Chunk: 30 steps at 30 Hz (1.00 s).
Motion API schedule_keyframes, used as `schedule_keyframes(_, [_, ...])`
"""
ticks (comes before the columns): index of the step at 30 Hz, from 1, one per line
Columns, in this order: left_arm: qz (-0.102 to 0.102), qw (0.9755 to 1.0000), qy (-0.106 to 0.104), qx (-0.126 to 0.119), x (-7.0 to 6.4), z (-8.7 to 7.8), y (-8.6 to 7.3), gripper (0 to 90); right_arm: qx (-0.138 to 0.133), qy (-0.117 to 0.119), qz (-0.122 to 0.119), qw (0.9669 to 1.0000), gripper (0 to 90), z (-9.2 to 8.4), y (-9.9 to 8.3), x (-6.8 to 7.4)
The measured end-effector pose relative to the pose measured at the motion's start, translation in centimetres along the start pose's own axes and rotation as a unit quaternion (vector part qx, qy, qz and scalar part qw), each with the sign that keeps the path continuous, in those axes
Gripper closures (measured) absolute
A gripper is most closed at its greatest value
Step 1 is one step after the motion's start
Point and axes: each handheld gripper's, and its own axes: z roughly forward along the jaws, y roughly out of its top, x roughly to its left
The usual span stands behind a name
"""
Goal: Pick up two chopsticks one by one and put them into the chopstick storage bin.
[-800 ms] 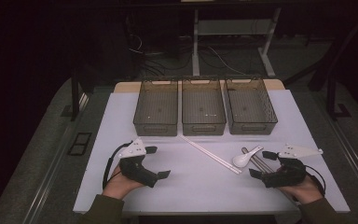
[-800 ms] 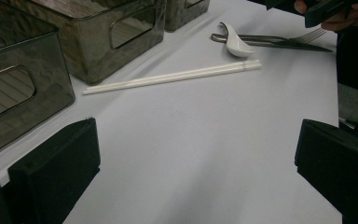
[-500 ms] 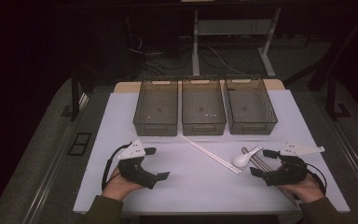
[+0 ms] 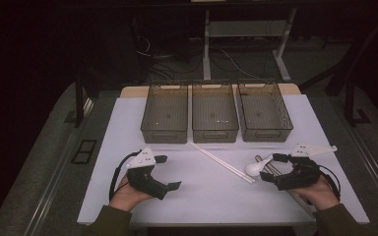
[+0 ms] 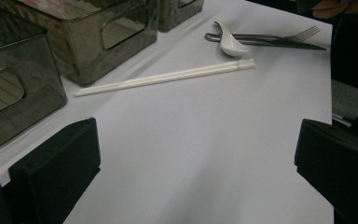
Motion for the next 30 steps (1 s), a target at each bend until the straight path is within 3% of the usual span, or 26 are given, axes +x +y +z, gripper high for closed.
schedule_keyframes(18, [0.000,1.0000,-0.001,-0.003,-0.1,0.0,0.1,0.0,-0.003,0.001,-0.005,1.0000,10.4,1.5,1.8,-0.1])
schedule_keyframes(30, [0.000,1.0000,0.001,-0.006,-0.1,-0.1,0.1,0.0,0.013,0.004,-0.017,0.9998,12.3,3.3,3.3,0.2])
